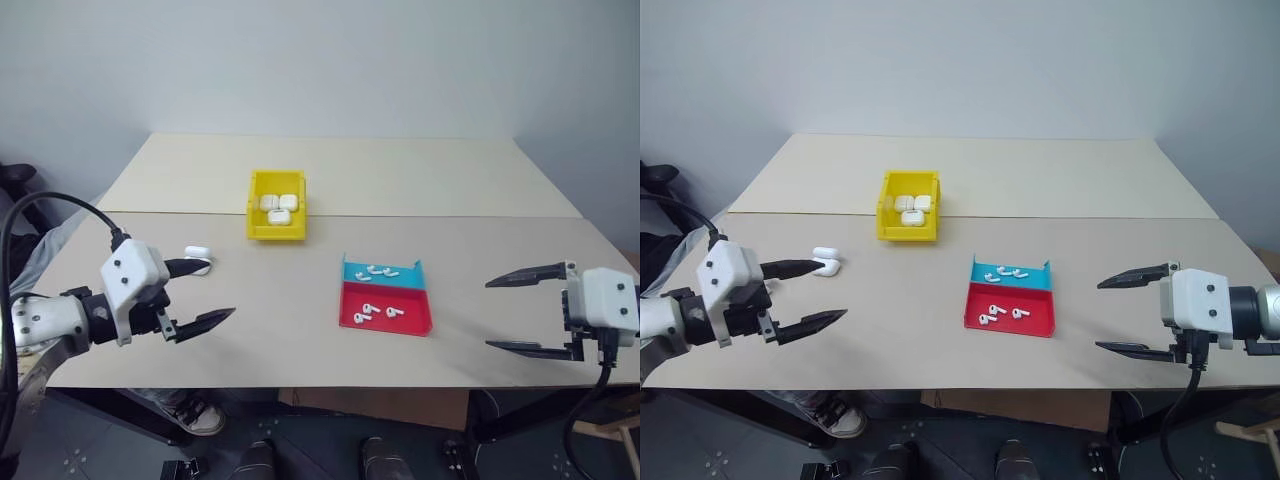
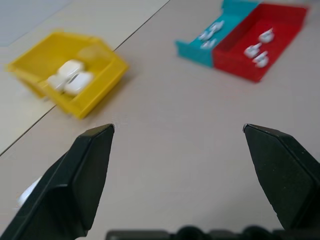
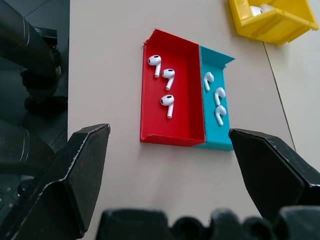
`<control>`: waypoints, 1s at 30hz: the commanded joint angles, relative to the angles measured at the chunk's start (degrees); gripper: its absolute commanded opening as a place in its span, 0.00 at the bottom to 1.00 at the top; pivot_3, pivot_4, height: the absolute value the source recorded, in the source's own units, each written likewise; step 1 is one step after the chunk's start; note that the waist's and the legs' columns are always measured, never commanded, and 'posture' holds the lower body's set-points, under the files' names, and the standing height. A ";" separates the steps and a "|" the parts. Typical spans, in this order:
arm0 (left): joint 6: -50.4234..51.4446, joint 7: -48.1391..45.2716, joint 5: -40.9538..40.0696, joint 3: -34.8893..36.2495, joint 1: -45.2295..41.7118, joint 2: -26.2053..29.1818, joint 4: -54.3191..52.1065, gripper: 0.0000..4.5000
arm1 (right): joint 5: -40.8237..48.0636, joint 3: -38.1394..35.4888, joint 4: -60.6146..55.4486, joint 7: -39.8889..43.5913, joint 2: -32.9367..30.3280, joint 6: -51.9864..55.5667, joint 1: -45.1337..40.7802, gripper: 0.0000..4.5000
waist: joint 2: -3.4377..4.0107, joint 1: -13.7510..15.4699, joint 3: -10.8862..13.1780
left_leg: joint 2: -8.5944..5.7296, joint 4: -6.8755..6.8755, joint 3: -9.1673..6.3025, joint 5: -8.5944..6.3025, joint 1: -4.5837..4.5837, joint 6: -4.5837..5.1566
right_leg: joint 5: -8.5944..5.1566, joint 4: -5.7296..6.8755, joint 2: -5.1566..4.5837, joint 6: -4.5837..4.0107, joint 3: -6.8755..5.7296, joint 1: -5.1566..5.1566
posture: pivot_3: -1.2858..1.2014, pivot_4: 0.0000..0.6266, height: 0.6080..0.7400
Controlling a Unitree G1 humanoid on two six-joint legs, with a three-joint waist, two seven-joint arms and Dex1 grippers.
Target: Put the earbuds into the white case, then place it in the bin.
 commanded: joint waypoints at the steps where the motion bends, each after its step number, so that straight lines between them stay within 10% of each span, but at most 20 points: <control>1: 7.92 4.57 -0.24 1.79 -3.64 2.77 -2.06 1.00 | -0.31 -0.18 0.08 -0.87 -1.37 -0.16 -1.39 0.98 | -0.01 0.01 0.01 | -0.01 0.01 -0.01 0.00 0.00 0.00 | 0.00 -0.02 0.00 0.00 0.00 0.00 | 0.52 0.24 1.00; 14: 44.00 9.83 -0.50 -15.32 -30.41 15.96 16.45 1.00 | -0.63 2.11 -1.55 -3.17 -1.26 3.27 -0.32 0.98 | -0.12 -0.15 0.06 | -0.09 -0.04 -0.11 0.00 0.03 0.00 | 0.00 0.17 0.02 0.01 -0.02 -0.03 | 0.52 0.24 1.00; 30: 2.12 -17.70 25.66 -40.94 -54.45 9.39 72.35 1.00 | -0.36 4.25 -1.29 -4.64 -1.36 5.36 -1.65 0.98 | -0.14 1.46 0.07 | -0.09 -0.27 -0.06 0.00 -0.15 -0.01 | 0.01 0.26 0.03 0.01 -0.02 -0.03 | 0.52 0.24 1.00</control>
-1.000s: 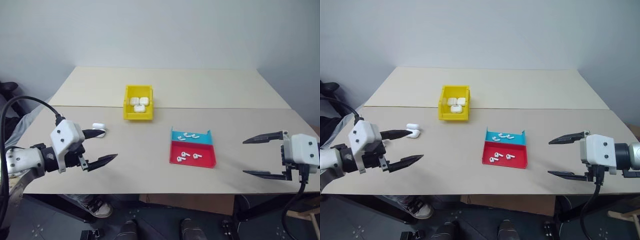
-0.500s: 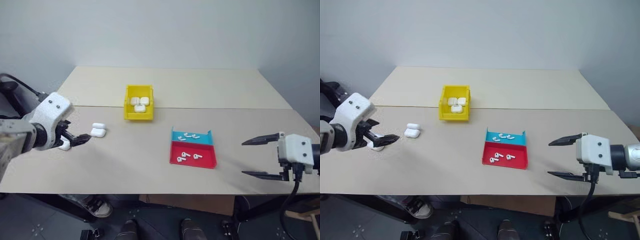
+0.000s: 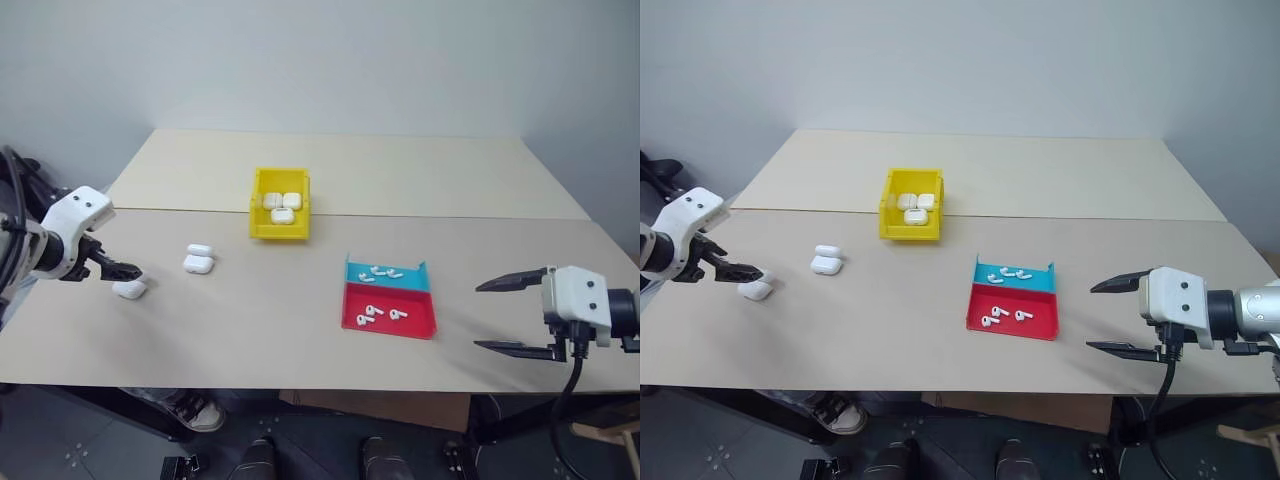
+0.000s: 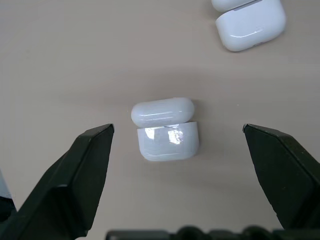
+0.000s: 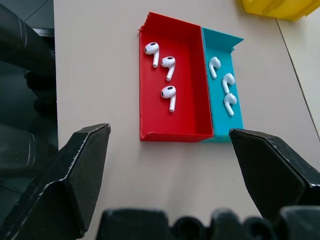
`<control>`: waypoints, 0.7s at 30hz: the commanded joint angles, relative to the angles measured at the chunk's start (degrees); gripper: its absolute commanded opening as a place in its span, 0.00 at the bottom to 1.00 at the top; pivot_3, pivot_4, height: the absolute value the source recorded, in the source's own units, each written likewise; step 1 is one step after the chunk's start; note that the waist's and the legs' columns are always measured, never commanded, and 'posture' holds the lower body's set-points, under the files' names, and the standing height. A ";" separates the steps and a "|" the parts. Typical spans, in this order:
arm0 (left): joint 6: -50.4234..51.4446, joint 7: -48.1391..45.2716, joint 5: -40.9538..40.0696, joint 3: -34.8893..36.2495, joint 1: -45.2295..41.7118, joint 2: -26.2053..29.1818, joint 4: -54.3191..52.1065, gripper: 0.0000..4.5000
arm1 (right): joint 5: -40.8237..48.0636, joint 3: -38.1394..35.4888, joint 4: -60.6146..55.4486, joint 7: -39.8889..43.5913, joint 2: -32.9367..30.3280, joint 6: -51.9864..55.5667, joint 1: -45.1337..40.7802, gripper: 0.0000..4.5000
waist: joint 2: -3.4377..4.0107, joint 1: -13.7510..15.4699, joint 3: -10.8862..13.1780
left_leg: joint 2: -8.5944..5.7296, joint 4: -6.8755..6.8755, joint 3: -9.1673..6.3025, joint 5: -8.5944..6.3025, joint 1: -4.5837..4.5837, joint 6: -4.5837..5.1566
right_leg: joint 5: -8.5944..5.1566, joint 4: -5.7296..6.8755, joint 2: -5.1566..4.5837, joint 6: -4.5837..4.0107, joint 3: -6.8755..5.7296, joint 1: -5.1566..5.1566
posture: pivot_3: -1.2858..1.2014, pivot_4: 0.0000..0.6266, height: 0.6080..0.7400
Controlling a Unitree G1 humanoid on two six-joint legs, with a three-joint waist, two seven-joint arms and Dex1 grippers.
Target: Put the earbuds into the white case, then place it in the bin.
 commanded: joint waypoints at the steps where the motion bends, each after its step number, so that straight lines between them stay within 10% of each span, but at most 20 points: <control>1: -6.71 -5.75 5.97 -1.89 -6.35 -2.59 11.52 1.00 | 0.58 -0.51 -0.64 -0.09 -0.93 0.74 -1.03 0.98 | -0.01 0.29 0.00 | 0.00 -0.01 -0.01 0.00 -0.03 0.00 | 0.00 0.03 0.02 0.00 0.00 -0.02 | 0.52 0.24 1.00; 21: -17.70 -6.87 22.62 -1.64 -19.87 -15.47 41.25 1.00 | -1.15 0.12 0.16 -1.32 -1.26 1.55 -0.92 0.98 | -0.07 1.89 0.01 | -0.04 0.15 -0.11 0.00 -0.06 -0.01 | 0.07 0.51 0.11 0.13 0.00 0.03 | 0.52 0.24 1.00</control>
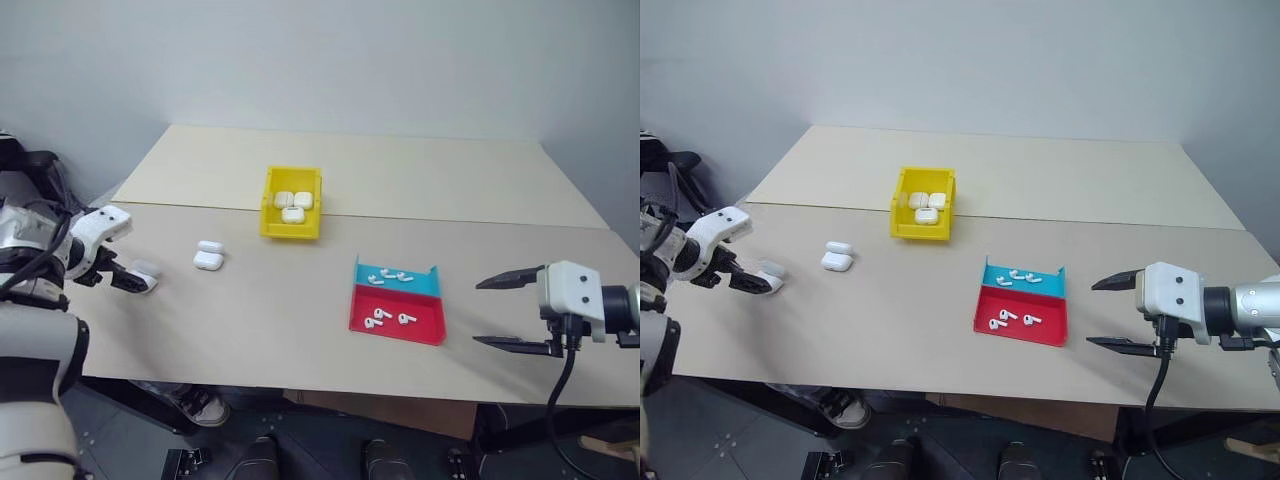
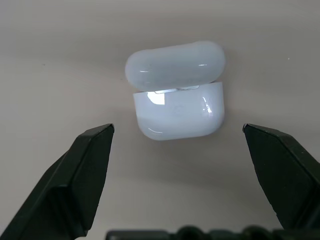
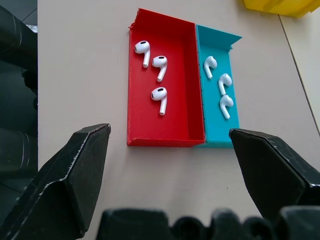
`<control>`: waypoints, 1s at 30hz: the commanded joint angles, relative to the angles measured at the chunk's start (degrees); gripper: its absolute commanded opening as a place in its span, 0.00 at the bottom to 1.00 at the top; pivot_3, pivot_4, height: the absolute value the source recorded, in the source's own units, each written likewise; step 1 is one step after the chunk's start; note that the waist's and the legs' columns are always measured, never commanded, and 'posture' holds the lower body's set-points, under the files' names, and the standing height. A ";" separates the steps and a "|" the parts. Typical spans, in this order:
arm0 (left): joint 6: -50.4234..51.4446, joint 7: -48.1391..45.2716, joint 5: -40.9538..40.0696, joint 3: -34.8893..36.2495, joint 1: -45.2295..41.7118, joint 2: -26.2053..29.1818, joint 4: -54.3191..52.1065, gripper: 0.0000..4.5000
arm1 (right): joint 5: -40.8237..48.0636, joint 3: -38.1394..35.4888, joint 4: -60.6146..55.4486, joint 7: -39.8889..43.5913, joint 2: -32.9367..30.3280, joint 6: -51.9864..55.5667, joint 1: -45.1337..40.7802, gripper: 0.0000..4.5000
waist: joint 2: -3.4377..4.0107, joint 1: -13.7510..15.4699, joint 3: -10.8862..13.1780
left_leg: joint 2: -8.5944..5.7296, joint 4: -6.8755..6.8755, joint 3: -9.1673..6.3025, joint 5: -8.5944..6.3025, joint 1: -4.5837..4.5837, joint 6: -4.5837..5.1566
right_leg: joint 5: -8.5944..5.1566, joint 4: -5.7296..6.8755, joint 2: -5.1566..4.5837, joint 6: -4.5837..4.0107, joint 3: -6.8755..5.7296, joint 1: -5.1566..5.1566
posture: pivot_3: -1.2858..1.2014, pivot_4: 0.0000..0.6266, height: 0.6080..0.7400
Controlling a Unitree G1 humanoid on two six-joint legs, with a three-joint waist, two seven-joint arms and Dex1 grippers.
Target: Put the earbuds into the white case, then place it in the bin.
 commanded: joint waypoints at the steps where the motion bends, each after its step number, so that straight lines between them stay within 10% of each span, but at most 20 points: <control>1: -0.64 0.90 0.84 1.97 -1.85 -0.36 0.80 1.00 | -0.10 -1.82 -1.11 -0.47 -0.89 0.14 0.23 0.98 | -0.01 0.00 0.00 | 0.00 0.02 -0.01 0.00 0.00 0.00 | 0.00 0.03 0.00 0.00 0.00 0.00 | 0.52 0.24 1.00; 30: -0.45 2.72 4.22 6.27 -0.75 -3.53 2.94 1.00 | -2.56 -0.69 -0.77 -4.89 -0.57 2.28 1.21 0.98 | -0.03 -0.10 0.00 | 0.00 0.12 -0.01 0.02 0.06 -0.04 | -0.01 0.38 0.00 0.02 0.00 0.00 | 0.52 0.24 1.00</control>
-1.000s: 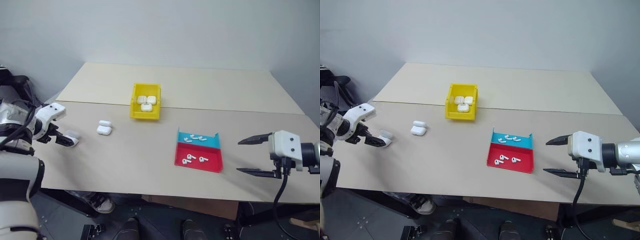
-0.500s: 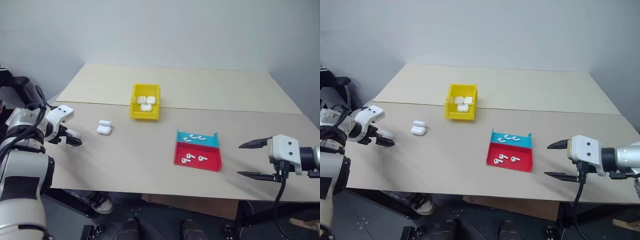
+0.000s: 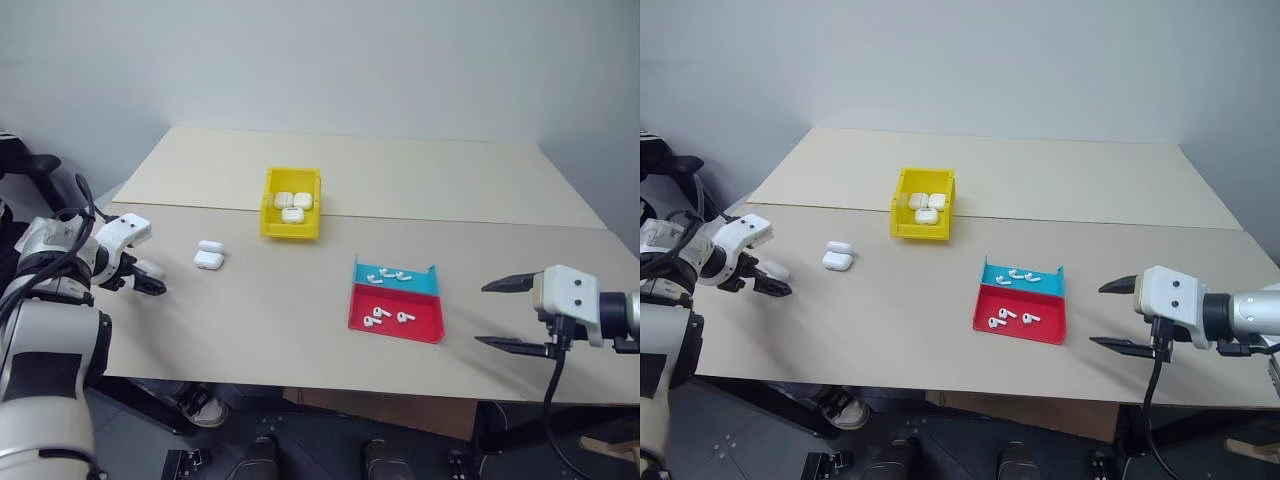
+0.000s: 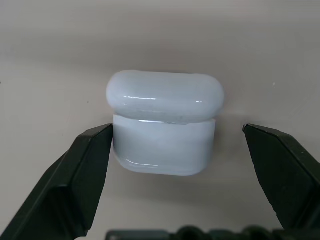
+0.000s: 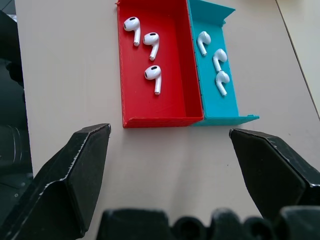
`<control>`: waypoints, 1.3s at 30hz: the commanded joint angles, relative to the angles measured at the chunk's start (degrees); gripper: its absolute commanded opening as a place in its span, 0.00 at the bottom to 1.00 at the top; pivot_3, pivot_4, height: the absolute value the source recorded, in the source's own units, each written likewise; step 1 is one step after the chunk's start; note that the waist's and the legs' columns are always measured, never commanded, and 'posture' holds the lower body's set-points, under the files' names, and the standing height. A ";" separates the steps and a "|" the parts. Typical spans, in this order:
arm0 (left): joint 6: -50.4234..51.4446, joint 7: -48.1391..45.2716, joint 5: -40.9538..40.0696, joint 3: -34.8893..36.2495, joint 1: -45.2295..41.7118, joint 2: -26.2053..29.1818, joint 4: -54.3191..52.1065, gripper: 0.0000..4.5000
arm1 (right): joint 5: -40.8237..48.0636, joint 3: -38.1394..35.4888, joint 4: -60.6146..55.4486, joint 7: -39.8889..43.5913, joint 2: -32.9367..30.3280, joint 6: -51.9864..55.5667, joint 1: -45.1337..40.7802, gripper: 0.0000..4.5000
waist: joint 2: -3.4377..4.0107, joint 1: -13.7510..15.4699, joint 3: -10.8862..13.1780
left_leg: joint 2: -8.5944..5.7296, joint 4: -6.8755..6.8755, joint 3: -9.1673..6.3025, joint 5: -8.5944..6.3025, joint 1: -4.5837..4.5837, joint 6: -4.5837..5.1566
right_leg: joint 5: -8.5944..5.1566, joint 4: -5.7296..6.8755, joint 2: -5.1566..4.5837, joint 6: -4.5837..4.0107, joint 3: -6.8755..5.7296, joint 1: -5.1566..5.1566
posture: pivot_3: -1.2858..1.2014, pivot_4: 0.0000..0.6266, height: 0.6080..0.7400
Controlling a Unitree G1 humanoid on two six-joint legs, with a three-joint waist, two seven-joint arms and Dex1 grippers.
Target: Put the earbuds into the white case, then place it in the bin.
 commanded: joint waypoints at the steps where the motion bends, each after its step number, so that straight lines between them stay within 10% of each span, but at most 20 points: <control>1: -0.38 0.32 0.64 0.78 -0.76 0.60 -0.02 1.00 | -0.35 -0.46 -0.50 -0.69 -0.64 0.84 -0.73 0.98 | 0.00 0.00 0.00 | 0.00 0.00 0.00 0.00 0.00 0.00 | 0.00 0.00 0.00 0.00 0.00 0.00 | 0.52 0.24 1.00; 19: -1.62 0.44 2.86 0.12 -0.45 -0.01 0.11 0.81 | -1.61 -0.81 -0.93 -1.36 -0.50 1.22 0.62 1.00 | 0.00 -0.02 0.00 | 0.00 0.00 0.00 0.00 0.01 0.00 | 0.00 0.02 0.00 0.01 0.00 0.00 | 0.52 0.24 1.00; 23: -1.55 0.83 2.80 0.51 -0.27 0.00 0.13 0.62 | -1.86 -0.75 -0.85 -1.51 -0.36 1.46 0.43 1.00 | 0.00 -0.01 0.00 | 0.00 0.00 0.00 0.00 0.01 0.00 | 0.00 0.02 0.00 0.01 0.00 0.00 | 0.52 0.24 1.00; 32: -5.20 -3.66 3.35 0.11 -1.33 1.26 -1.63 0.61 | -1.97 -0.62 -0.81 -1.51 -0.29 1.34 -0.09 1.00 | -0.01 0.00 0.00 | 0.00 0.00 0.01 0.01 0.01 0.00 | 0.00 0.02 0.00 0.01 0.00 0.00 | 0.52 0.24 1.00; 39: -13.16 -17.44 -8.61 8.85 6.98 6.79 -24.77 0.61 | -0.39 -3.69 -2.13 -0.66 -0.94 -0.01 -1.07 1.00 | -0.04 -0.24 0.02 | 0.01 -0.07 0.01 0.01 0.01 -0.01 | 0.00 0.01 -0.01 0.00 0.00 0.00 | 0.52 0.24 1.00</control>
